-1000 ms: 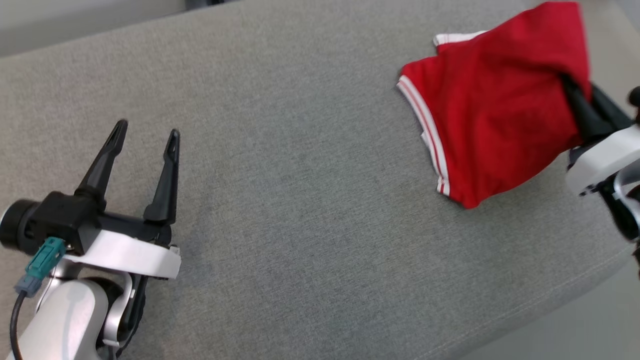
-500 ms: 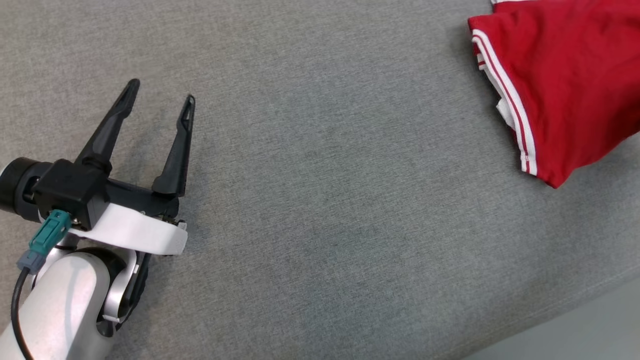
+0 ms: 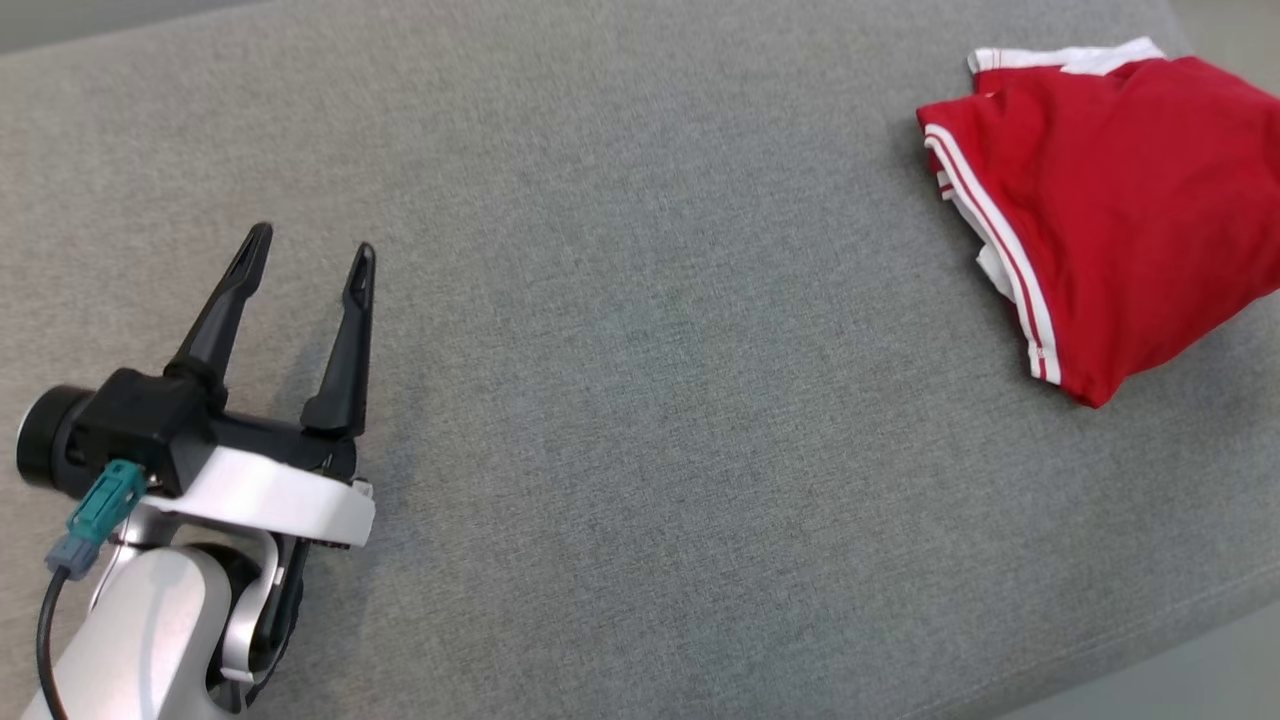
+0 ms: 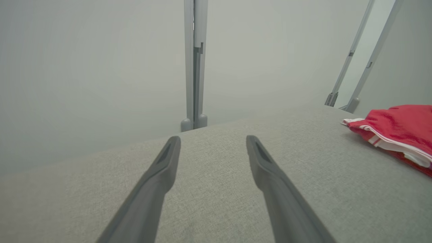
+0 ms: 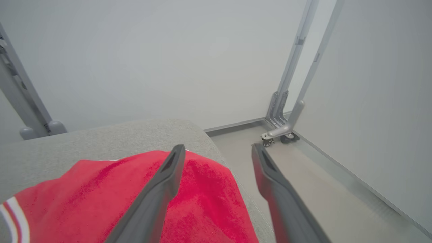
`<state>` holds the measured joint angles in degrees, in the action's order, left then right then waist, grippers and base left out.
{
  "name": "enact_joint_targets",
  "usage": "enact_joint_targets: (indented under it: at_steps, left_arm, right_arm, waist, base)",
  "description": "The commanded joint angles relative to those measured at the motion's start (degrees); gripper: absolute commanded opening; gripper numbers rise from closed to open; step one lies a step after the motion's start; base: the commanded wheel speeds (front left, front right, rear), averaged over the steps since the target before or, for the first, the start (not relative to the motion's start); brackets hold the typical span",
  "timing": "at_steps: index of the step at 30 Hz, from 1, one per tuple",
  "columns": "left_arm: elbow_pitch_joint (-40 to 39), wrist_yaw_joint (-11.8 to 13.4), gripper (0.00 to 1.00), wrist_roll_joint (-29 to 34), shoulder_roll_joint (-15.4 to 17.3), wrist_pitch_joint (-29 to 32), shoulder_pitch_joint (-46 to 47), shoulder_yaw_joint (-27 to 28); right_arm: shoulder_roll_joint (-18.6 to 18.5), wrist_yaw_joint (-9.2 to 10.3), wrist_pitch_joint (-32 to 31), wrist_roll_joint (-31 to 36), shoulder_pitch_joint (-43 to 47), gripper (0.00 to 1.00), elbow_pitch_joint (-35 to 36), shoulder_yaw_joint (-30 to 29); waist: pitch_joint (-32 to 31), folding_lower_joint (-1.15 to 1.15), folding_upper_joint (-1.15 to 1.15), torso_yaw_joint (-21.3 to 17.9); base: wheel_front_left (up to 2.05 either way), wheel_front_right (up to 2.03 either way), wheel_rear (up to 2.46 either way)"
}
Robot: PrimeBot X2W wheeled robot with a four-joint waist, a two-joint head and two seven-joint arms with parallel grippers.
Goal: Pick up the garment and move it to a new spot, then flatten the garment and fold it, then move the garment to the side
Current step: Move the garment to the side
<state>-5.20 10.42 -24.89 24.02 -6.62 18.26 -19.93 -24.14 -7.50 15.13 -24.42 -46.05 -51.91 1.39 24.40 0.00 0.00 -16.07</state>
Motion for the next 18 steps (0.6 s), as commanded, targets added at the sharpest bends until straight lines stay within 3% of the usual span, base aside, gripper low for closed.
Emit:
enact_joint_targets:
  at_steps: [1, 9, 18]
  left_arm:
    - [0.2, 0.5, 1.00, -0.5, -0.1, -0.5, -0.9, 0.5]
    - [1.5, 2.3, 1.00, -3.3, -1.5, -3.8, -6.2, 2.9]
    - [1.9, 3.6, 1.00, -4.5, -2.0, -5.2, -11.4, 3.5]
  right_arm:
    - [0.4, 0.01, 0.1, 0.5, 1.9, 1.00, 2.0, -1.1]
    - [8.0, 0.01, 0.1, 6.4, 15.8, 1.00, 23.2, -7.8]
    - [16.6, 0.00, -1.8, 10.9, 30.3, 1.00, 40.6, -5.5]
  waist:
    - [-2.3, 0.00, 0.00, 0.8]
    - [-9.3, 0.00, 0.00, 3.9]
    - [-16.1, 0.00, 0.00, 8.9]
  base:
    - [0.00, 0.00, 0.00]
    - [0.00, 0.00, 0.00]
    - [0.00, 0.00, 0.00]
